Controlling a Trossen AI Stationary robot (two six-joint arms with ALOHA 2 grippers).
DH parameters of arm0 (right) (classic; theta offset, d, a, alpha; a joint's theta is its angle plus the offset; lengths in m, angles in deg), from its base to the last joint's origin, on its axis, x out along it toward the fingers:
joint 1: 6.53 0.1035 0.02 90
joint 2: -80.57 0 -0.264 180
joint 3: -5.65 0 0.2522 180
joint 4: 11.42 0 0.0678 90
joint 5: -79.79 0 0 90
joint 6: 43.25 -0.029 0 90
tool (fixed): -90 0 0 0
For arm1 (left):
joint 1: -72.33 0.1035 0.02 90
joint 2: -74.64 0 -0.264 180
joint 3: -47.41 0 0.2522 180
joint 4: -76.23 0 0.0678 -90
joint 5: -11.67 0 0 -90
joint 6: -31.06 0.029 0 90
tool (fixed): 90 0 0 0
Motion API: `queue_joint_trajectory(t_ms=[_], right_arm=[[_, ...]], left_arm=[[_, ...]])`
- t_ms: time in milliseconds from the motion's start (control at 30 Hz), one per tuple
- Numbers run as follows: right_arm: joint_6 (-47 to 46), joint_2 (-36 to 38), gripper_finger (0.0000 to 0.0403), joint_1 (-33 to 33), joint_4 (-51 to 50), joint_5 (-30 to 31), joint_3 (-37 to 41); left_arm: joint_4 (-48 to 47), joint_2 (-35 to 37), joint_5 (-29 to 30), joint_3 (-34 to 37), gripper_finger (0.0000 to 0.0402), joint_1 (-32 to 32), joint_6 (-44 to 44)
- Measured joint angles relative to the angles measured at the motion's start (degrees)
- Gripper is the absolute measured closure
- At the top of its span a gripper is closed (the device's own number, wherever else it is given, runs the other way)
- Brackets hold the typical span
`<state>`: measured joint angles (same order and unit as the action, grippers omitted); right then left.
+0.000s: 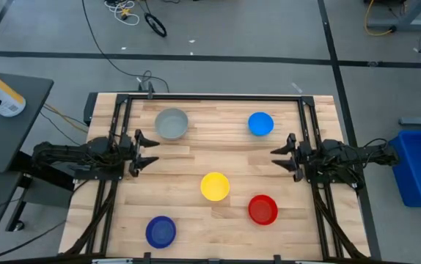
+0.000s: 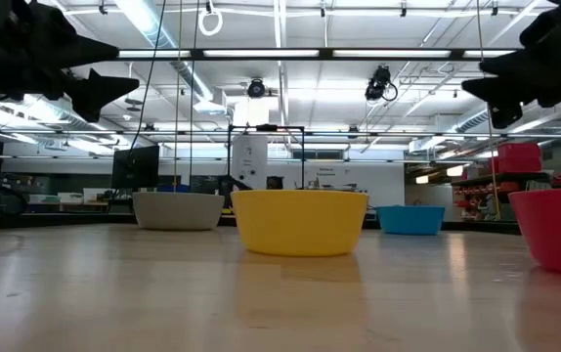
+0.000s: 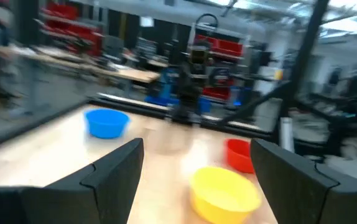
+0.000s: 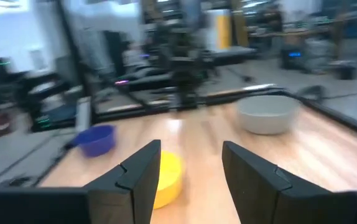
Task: Nest bowls inside each other
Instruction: Stack the light blue bowl on the gray bowl
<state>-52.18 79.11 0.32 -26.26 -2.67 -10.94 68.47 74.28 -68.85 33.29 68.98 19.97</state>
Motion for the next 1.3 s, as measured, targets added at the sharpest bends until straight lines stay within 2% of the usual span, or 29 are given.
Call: queue_joint_trajectory(t_ms=[67, 233, 433, 567, 767, 933, 1100, 1300], right_arm=[[2.1, -0.8, 0.0222, -0.1, -0.1, 2.1, 0.0], [3.7, -7.3, 0.0223, -2.4, 4.4, 2.4, 0.0], [1.7, -24.8, 0.0211, -6.8, 14.3, 0.7, -1.6], [3.6, -39.6, 0.021, -9.4, 17.0, -2.8, -9.6], [11.0, -61.3, 0.0208, -12.5, 12.7, -4.8, -25.9], [15.0, -74.5, 0.021, -16.7, 11.3, -4.9, -33.7], [17.1, -79.6, 0.0207, -21.6, 12.1, -5.1, -35.9], [18.9, -75.5, 0.0197, -28.9, 5.4, -4.6, -36.0]], left_arm=[[0.1, 0.0, 0.2, 0.0, 0.0097, 0.0, 1.8], [0.0, -1.0, 2.0, 0.0, 0.0097, 0.0, 4.1], [3.0, -8.3, 3.1, 0.0, 0.0097, 2.5, 5.6], [4.1, -16.3, 3.1, -1.5, 0.0097, 5.1, 6.5], [6.5, -30.3, 3.1, -7.3, 0.0097, 9.7, 10.3], [7.8, -41.2, 1.7, -12.6, 0.0097, 13.8, 13.3], [9.1, -49.3, 0.8, -15.4, 0.0097, 18.6, 15.6], [12.6, -52.7, -2.0, -15.5, 0.0097, 24.1, 17.7]])
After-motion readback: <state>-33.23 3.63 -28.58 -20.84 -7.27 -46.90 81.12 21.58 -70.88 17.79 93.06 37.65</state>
